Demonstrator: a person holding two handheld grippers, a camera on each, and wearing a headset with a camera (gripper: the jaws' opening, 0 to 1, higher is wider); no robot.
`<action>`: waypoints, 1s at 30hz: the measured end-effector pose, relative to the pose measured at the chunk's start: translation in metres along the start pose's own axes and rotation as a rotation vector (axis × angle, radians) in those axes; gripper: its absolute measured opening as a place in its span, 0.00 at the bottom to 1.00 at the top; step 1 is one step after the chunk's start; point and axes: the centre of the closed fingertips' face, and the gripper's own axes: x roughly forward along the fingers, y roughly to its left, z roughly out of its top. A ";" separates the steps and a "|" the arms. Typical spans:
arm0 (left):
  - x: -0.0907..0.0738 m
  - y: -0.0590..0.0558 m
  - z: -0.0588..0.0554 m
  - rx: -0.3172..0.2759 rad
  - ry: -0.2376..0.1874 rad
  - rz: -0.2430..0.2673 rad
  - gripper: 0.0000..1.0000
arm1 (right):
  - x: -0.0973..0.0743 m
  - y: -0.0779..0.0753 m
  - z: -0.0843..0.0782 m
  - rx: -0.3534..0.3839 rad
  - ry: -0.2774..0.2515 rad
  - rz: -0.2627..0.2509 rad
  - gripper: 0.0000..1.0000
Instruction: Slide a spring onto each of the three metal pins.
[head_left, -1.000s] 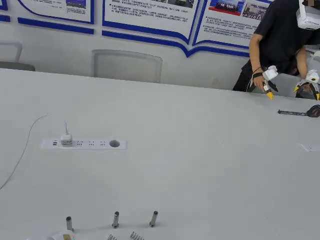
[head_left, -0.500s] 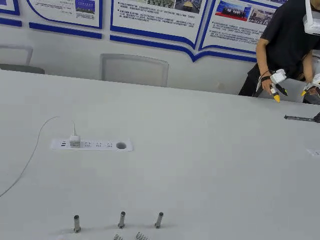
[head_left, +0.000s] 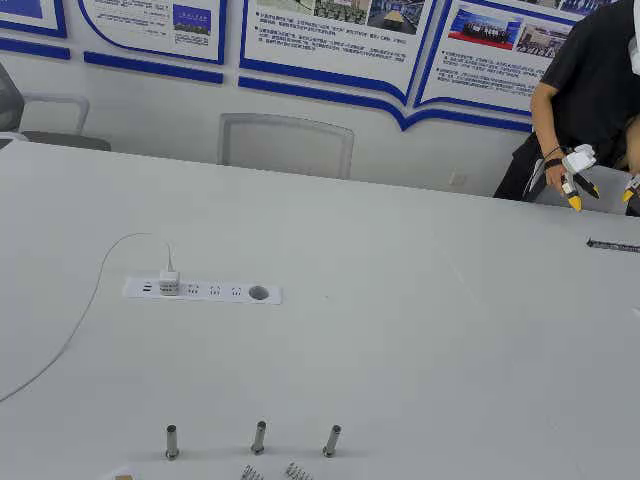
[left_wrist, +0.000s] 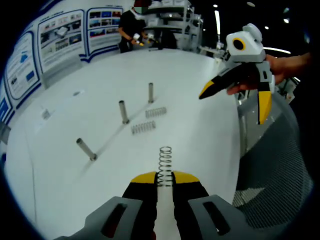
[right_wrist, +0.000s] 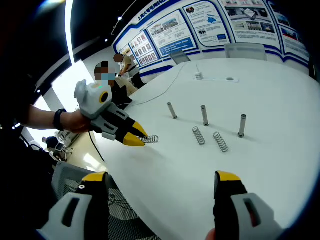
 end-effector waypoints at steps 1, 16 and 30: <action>-0.001 -0.001 0.000 0.000 -0.001 0.001 0.10 | 0.001 0.001 0.000 0.000 0.000 0.002 0.88; -0.010 -0.024 0.011 0.042 -0.019 -0.027 0.10 | 0.011 0.007 0.006 0.015 -0.014 0.046 0.80; -0.009 -0.045 0.025 0.104 -0.029 -0.071 0.10 | 0.017 0.023 0.010 0.044 -0.026 0.135 0.60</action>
